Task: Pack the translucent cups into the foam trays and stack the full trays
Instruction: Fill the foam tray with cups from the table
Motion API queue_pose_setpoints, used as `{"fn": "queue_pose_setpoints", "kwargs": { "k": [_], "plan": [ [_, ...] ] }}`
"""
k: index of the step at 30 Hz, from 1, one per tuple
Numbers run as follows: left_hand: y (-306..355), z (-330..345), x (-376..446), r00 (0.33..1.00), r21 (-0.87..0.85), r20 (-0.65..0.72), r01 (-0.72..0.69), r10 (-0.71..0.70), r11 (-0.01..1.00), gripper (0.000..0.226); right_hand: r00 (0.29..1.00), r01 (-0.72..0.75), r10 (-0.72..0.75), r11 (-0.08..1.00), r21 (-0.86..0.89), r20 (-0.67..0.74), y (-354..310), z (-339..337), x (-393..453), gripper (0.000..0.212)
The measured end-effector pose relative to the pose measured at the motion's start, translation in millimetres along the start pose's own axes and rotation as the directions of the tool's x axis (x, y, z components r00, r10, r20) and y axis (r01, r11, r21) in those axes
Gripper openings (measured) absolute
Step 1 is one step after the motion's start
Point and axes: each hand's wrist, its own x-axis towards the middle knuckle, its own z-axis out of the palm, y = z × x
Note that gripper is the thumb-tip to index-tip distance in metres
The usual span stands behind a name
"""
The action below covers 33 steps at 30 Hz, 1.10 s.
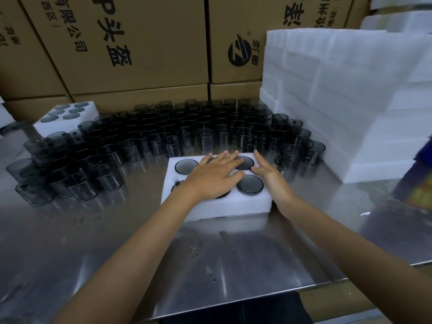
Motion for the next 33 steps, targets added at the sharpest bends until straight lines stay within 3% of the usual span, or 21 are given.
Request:
{"fn": "queue_pose_setpoints", "kwargs": {
  "k": [6,13,18,23,28,30,33],
  "plan": [
    [1,2,-4,0.996,-0.062,-0.093,0.008,-0.014,0.998,0.056,0.999,-0.027,0.027,1.000,0.009,-0.042,0,0,-2,0.054],
    [6,2,-28,0.993,-0.124,-0.120,-0.010,-0.005,0.992,0.074,0.990,-0.104,0.106,0.994,0.030,-0.097,-3,-4,2,0.017],
    [5,7,-46,0.989,0.113,-0.103,-0.094,0.106,0.989,0.092,0.965,-0.245,0.236,0.966,-0.080,-0.113,-13,-2,21,0.030],
    [2,5,-46,0.978,0.113,-0.152,-0.128,0.145,0.985,0.092,0.969,-0.235,0.216,0.953,-0.189,-0.117,-24,6,37,0.020],
    [-16,-9,-56,0.940,0.180,-0.284,-0.143,0.191,0.973,0.089,0.963,-0.202,0.213,0.976,0.080,-0.166,-38,5,36,0.015],
    [-27,-15,-65,0.909,0.161,-0.383,-0.107,0.162,0.981,0.085,0.959,-0.261,0.276,0.951,0.163,-0.071,-44,1,30,0.007],
    [-40,-19,-78,0.756,-0.031,-0.655,-0.036,0.007,0.999,0.071,0.951,-0.308,0.300,0.892,0.330,0.077,-45,-1,22,0.018]
  ]
}}
